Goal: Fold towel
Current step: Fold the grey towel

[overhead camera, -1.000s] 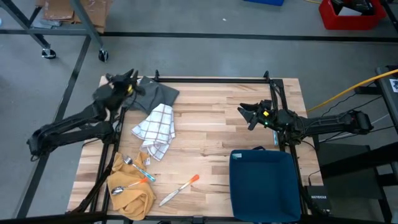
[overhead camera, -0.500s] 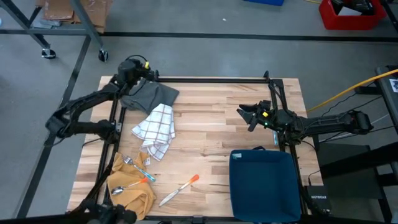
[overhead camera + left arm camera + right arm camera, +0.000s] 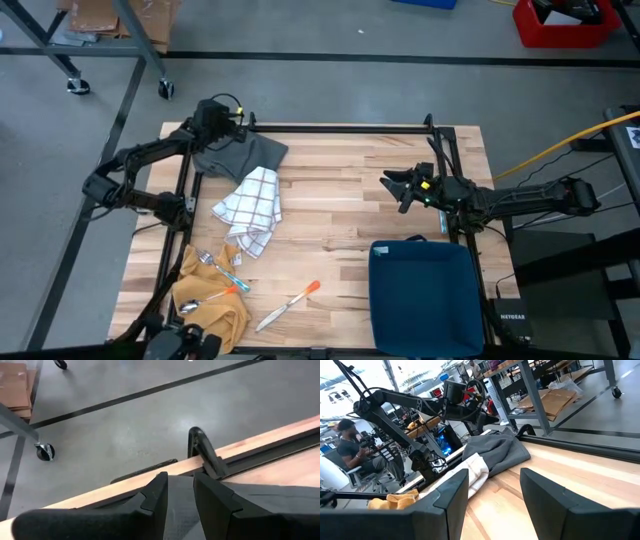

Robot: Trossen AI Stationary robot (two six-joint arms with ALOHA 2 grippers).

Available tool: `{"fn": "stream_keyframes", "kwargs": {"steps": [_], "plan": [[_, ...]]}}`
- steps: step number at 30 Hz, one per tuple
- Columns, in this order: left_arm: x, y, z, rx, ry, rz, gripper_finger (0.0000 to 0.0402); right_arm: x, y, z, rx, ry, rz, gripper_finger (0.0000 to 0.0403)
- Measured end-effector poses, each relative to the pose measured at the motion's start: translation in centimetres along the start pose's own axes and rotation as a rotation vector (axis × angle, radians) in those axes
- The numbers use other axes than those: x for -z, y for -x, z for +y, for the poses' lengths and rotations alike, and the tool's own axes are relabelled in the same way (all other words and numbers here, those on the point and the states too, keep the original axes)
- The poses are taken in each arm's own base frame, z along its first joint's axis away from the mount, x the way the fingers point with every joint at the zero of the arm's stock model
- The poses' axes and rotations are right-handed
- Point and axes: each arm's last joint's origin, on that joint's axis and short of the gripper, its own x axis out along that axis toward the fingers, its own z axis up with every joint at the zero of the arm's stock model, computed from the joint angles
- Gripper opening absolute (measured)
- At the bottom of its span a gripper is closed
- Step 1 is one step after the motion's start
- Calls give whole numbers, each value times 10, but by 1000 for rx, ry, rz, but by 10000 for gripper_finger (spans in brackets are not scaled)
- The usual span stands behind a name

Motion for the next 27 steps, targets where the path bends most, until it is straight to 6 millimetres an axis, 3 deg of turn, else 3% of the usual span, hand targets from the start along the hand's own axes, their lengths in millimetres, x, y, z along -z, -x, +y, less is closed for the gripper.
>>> {"fn": "stream_keyframes", "kwargs": {"steps": [13, 18, 27], "plan": [[23, -38, -4, -31, -18, 130, 86, 0, 0, 0, 1, -36, 4, 184], [21, -45, 2, -65, 41, 90, 86, 1, 0, 1, -22, -37, 17, 184], [32, -57, 3, -66, -5, 139, 86, 1, 0, 0, -17, -32, 23, 184]]}}
